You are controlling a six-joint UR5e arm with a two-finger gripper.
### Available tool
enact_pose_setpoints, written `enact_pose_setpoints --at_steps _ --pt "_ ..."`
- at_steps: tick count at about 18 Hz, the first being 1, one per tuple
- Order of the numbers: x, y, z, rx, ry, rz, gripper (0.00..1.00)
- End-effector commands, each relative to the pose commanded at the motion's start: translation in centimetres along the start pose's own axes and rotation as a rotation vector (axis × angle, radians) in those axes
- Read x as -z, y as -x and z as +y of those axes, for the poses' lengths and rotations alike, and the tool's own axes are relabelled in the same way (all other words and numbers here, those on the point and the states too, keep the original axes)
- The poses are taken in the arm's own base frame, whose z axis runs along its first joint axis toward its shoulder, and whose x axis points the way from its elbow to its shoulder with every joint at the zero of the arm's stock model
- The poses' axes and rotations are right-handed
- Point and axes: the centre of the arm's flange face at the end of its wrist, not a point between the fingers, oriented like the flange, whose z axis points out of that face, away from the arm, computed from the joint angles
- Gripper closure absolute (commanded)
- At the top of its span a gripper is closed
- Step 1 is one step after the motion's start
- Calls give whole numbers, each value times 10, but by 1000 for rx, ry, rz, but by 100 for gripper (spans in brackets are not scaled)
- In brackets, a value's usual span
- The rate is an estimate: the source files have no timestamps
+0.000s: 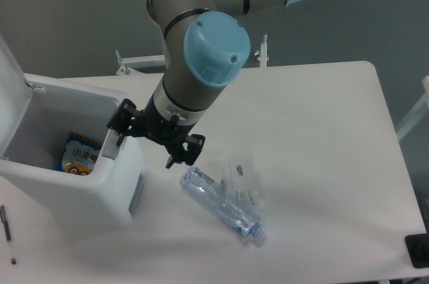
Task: Open the trash can
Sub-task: 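Withdraw the gripper from the open trash can toward the bottle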
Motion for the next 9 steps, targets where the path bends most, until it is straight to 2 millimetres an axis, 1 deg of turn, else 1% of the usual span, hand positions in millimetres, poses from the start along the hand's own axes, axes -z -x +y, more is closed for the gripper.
enact_pose_setpoints --at_steps 4,7,9 --pt "4 0 -2 -17 -19 -14 0" --pt "21 -3 -2 -31 -60 -42 0" --pt "25 1 -1 -30 -74 -52 0"
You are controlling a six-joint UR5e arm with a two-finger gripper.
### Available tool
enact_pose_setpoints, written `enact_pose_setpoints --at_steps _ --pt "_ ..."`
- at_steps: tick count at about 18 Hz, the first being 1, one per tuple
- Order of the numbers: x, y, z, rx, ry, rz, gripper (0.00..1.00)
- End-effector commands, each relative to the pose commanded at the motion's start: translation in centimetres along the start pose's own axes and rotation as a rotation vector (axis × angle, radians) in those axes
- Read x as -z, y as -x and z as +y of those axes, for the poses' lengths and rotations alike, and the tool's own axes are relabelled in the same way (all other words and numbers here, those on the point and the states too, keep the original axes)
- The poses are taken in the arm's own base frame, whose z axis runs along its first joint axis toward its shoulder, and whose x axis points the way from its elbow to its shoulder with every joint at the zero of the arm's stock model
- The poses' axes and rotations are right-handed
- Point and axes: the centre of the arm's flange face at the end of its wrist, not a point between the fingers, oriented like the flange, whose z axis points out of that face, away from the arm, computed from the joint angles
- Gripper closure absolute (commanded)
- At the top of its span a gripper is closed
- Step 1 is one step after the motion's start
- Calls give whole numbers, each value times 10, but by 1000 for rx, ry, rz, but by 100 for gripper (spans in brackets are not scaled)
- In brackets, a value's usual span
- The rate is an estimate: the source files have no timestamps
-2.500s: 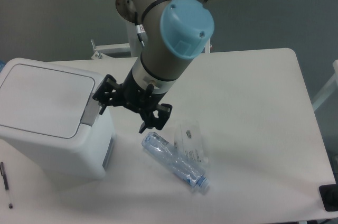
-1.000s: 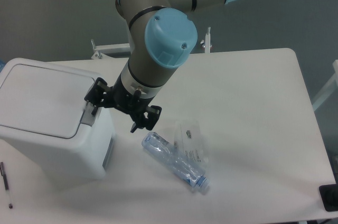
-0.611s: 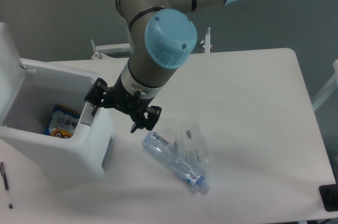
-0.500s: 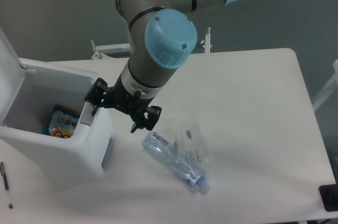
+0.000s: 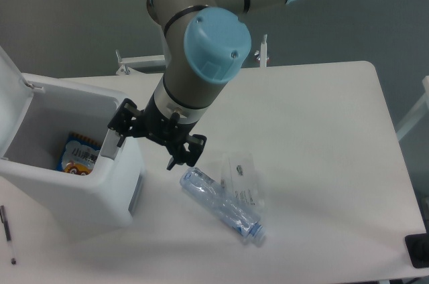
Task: Open the trash can
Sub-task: 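Withdraw the gripper from the open trash can toward the bottle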
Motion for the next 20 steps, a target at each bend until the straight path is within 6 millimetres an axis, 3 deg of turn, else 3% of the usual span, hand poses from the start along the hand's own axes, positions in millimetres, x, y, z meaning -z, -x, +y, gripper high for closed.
enact_pose_setpoints --at_steps 5,8,11,13,20 --pt "4 19 -3 -19 -60 -48 0" --pt "1 58 -2 -18 -92 -86 0" --pt "-8 103 14 -43 36 -216 0" --pt "-17 117 18 -101 93 -246 0" --pt "1 189 58 -188 145 -273 0"
